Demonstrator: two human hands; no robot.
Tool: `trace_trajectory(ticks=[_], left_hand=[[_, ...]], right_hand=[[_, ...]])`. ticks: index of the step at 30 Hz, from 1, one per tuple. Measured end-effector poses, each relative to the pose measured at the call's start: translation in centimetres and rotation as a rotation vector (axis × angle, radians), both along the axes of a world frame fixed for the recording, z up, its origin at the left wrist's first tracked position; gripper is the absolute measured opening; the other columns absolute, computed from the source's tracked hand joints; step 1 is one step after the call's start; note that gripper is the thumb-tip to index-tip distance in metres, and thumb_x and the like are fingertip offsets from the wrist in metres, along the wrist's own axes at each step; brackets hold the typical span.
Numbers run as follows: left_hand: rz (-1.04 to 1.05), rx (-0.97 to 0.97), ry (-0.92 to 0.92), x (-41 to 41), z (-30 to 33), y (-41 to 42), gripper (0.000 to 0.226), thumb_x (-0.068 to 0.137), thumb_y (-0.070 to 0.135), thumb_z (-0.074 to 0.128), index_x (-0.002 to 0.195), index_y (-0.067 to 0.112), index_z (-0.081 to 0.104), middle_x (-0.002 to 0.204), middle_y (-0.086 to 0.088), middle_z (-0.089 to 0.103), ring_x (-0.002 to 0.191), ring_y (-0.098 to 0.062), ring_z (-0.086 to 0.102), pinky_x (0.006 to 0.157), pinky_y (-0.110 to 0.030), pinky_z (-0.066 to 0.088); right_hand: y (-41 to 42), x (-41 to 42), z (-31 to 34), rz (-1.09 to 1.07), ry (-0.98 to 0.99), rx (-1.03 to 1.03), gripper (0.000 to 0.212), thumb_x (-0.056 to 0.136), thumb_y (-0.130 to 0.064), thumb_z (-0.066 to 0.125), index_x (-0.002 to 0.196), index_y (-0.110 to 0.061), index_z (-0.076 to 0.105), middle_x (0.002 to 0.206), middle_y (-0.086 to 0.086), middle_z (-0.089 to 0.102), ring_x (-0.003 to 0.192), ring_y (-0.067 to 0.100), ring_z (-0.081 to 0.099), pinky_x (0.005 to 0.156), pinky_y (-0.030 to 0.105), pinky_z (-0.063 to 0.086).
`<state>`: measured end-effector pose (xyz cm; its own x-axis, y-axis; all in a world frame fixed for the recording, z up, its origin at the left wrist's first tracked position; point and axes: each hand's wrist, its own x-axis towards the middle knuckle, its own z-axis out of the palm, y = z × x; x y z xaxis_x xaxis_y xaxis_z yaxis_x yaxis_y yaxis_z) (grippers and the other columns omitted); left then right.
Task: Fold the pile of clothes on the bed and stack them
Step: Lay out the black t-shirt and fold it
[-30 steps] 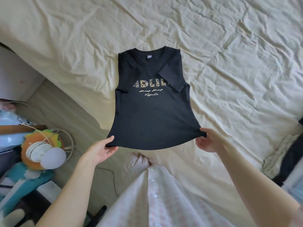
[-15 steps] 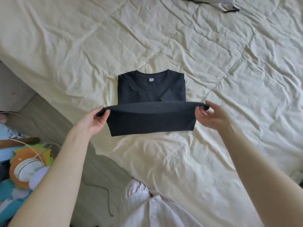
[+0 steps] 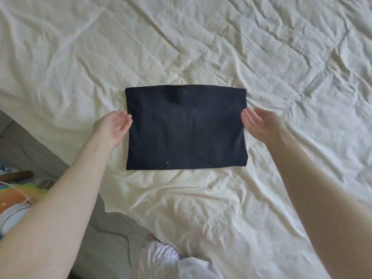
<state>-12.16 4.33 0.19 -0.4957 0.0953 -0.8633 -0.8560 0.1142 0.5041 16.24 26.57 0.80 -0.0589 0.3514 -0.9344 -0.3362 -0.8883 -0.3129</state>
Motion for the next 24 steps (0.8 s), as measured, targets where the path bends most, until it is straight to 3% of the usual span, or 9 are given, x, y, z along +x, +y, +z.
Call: trace_trajectory(ticks=[4, 6, 8, 9, 10, 11, 12, 15, 24], left_hand=[[-0.314, -0.401, 0.203, 3.3, -2.3, -5.4, 0.007, 0.091, 0.005, 0.053, 0.095, 0.010, 0.058, 0.070, -0.003, 0.050, 0.057, -0.014, 0.047, 0.052, -0.022, 0.039], [-0.389, -0.378, 0.117, 5.2, -2.5, -7.7, 0.009, 0.092, 0.021, 0.059, 0.086, 0.014, 0.057, 0.075, -0.002, 0.056, 0.061, -0.015, 0.054, 0.055, -0.023, 0.042], [-0.432, -0.323, 0.020, 6.5, -2.7, -8.9, 0.020, 0.087, 0.034, 0.066, 0.096, 0.017, 0.058, 0.089, 0.002, 0.063, 0.076, -0.017, 0.064, 0.064, -0.026, 0.050], [-0.440, -0.293, -0.021, 6.9, -2.8, -9.1, 0.026, 0.084, 0.035, 0.068, 0.100, 0.017, 0.058, 0.095, 0.003, 0.063, 0.083, -0.018, 0.065, 0.066, -0.026, 0.052], [-0.419, -0.256, -0.059, 7.1, -2.8, -9.1, 0.028, 0.083, 0.032, 0.071, 0.100, 0.014, 0.058, 0.100, 0.002, 0.063, 0.088, -0.020, 0.065, 0.068, -0.027, 0.052], [-0.372, -0.221, -0.094, 7.2, -2.9, -8.9, 0.025, 0.082, 0.026, 0.072, 0.098, 0.012, 0.059, 0.103, 0.000, 0.064, 0.093, -0.021, 0.065, 0.068, -0.027, 0.052], [-0.320, -0.195, -0.119, 7.4, -3.0, -8.8, 0.020, 0.083, 0.020, 0.071, 0.095, 0.010, 0.059, 0.105, -0.004, 0.064, 0.096, -0.023, 0.064, 0.068, -0.027, 0.052], [-0.239, -0.194, -0.098, 7.7, -2.8, -8.9, 0.013, 0.085, 0.013, 0.068, 0.091, 0.007, 0.058, 0.104, -0.007, 0.062, 0.092, -0.022, 0.062, 0.065, -0.028, 0.051], [-0.325, -0.290, -0.042, 12.3, 0.4, -15.3, 0.013, 0.091, 0.011, 0.060, 0.101, 0.003, 0.058, 0.105, -0.011, 0.063, 0.079, -0.020, 0.060, 0.067, -0.029, 0.048]], right_hand=[[-4.7, 4.3, -1.6, 0.543, -0.612, 0.179, 0.026, 0.094, -0.024, 0.056, 0.111, -0.005, 0.057, 0.102, 0.010, 0.059, 0.082, 0.019, 0.058, 0.072, 0.028, 0.051], [-7.3, 6.3, -2.2, 0.671, -0.623, 0.140, 0.045, 0.093, -0.037, 0.057, 0.113, 0.002, 0.057, 0.099, 0.020, 0.059, 0.084, 0.026, 0.059, 0.078, 0.034, 0.052], [-9.3, 7.3, -2.3, 0.757, -0.449, 0.026, 0.053, 0.091, -0.043, 0.058, 0.106, 0.008, 0.056, 0.099, 0.037, 0.045, 0.080, 0.030, 0.059, 0.073, 0.033, 0.056], [-9.9, 7.4, -2.6, 0.702, -0.323, -0.025, 0.049, 0.092, -0.040, 0.058, 0.104, 0.007, 0.057, 0.092, 0.031, 0.031, 0.080, 0.030, 0.060, 0.072, 0.030, 0.057], [-10.3, 7.3, -2.8, 0.593, -0.216, -0.058, 0.043, 0.094, -0.033, 0.057, 0.111, 0.007, 0.056, 0.111, 0.047, 0.034, 0.085, 0.031, 0.063, 0.076, 0.030, 0.057], [-10.5, 7.0, -3.1, 0.461, -0.154, -0.066, 0.037, 0.095, -0.026, 0.056, 0.118, 0.004, 0.054, 0.127, 0.036, 0.048, 0.086, 0.028, 0.067, 0.078, 0.032, 0.057], [-10.6, 6.8, -3.4, 0.371, -0.149, -0.065, 0.033, 0.095, -0.021, 0.056, 0.121, -0.001, 0.054, 0.109, 0.033, 0.057, 0.083, 0.022, 0.069, 0.076, 0.031, 0.056], [-10.7, 6.8, -3.5, 0.295, -0.197, -0.056, 0.010, 0.093, -0.019, 0.059, 0.102, -0.014, 0.060, 0.100, 0.003, 0.062, 0.088, 0.014, 0.064, 0.064, 0.025, 0.050], [-15.2, 12.9, -0.7, 0.336, -0.338, -0.073, 0.007, 0.088, -0.011, 0.065, 0.093, -0.008, 0.061, 0.087, 0.003, 0.063, 0.079, 0.015, 0.062, 0.067, 0.027, 0.050]])
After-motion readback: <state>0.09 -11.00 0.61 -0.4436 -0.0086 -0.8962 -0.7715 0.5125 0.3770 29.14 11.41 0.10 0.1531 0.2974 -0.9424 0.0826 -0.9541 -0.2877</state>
